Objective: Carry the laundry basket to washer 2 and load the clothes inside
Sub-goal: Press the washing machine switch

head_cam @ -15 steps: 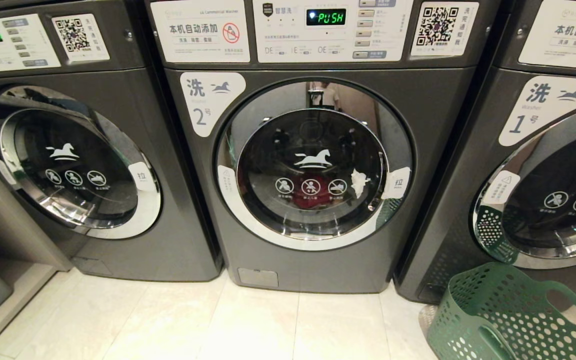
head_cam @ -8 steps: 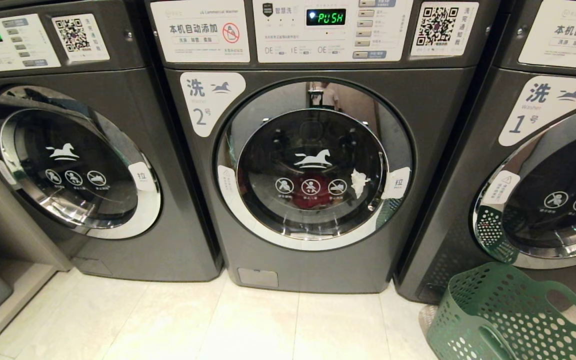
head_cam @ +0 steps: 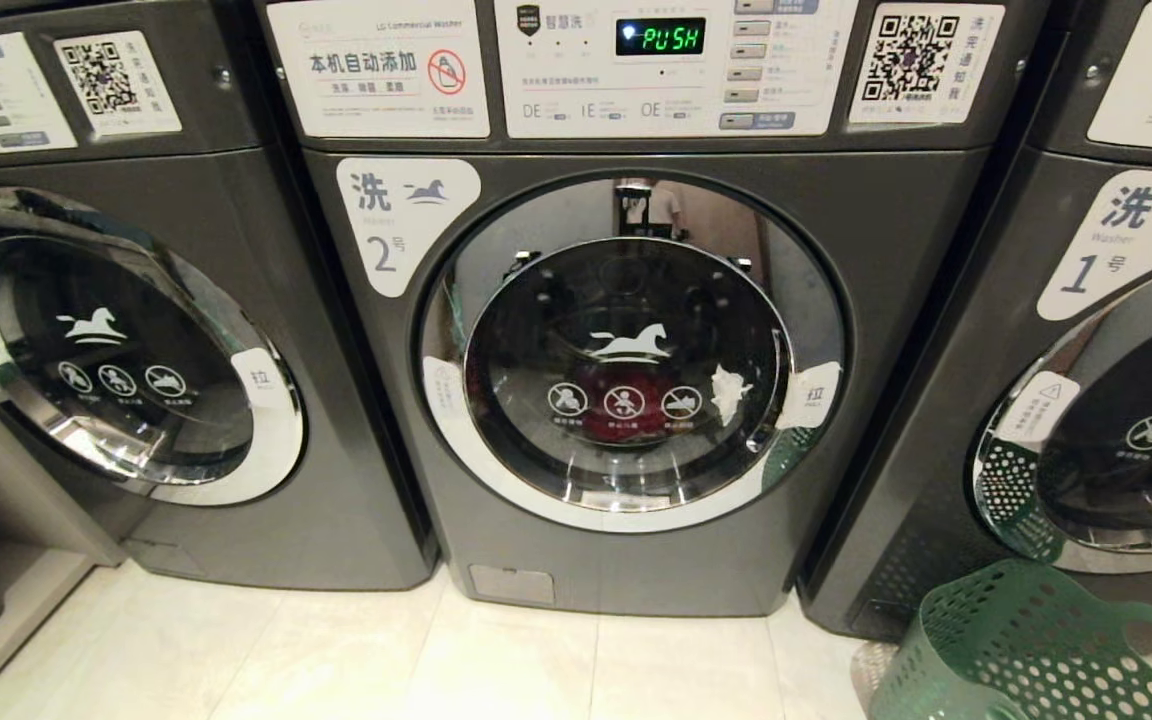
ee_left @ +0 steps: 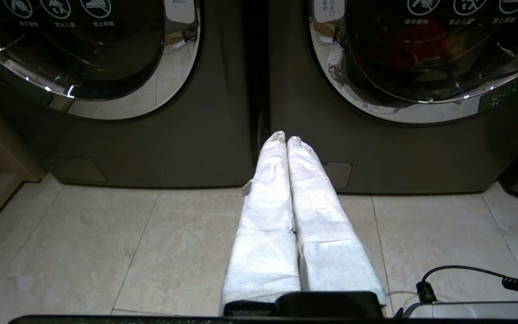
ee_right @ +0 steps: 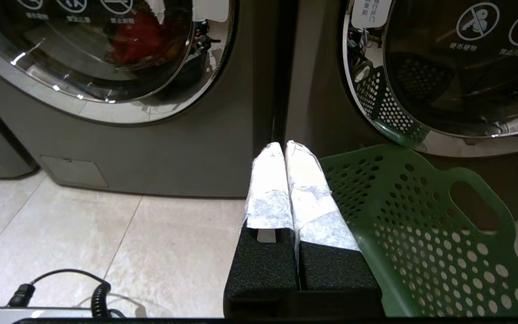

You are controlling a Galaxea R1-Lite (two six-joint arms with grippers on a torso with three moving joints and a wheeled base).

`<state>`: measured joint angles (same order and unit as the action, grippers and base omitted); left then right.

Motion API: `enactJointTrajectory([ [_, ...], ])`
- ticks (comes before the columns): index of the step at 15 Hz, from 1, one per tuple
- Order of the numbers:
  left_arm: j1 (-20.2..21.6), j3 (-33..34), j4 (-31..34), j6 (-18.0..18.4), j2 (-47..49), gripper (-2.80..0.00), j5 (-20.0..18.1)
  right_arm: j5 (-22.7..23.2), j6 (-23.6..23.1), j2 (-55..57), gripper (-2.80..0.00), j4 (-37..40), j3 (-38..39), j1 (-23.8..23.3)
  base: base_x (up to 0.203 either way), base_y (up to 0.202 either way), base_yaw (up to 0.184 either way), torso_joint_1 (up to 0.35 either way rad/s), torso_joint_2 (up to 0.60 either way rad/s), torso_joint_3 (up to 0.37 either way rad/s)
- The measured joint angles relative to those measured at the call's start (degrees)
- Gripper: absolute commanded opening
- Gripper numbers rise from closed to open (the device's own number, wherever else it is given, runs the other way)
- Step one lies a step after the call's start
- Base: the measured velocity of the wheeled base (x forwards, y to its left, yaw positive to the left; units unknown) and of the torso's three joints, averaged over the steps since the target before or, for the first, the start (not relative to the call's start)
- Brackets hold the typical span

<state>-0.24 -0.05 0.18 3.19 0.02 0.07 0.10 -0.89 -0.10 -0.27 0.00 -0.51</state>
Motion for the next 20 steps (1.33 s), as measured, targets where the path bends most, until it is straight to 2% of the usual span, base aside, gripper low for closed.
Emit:
enactJointTrajectory([
  [4,0.0,0.0,0.0,-0.3,0.0,-2.80,0.0,-0.1,0.8,0.0,-2.80,0.0,0.0,0.0,0.164,0.000,0.000,0.005,0.00,0.006],
  [9,0.0,0.0,0.1,-0.2,0.0,-2.80,0.1,0.0,0.3,0.0,-2.80,0.0,0.0,0.0,0.000,0.000,0.000,0.000,-0.02,-0.019],
  [13,0.0,0.0,0.1,-0.1,0.0,-2.80,0.1,0.0,0.2,0.0,-2.80,0.0,0.0,0.0,0.000,0.000,0.000,0.052,-0.22,-0.294],
  [20,0.0,0.0,0.0,0.4,0.0,-2.80,-0.1,-0.1,0.4,0.0,-2.80,0.0,0.0,0.0,0.000,0.000,0.000,0.123,-0.51,-0.327],
])
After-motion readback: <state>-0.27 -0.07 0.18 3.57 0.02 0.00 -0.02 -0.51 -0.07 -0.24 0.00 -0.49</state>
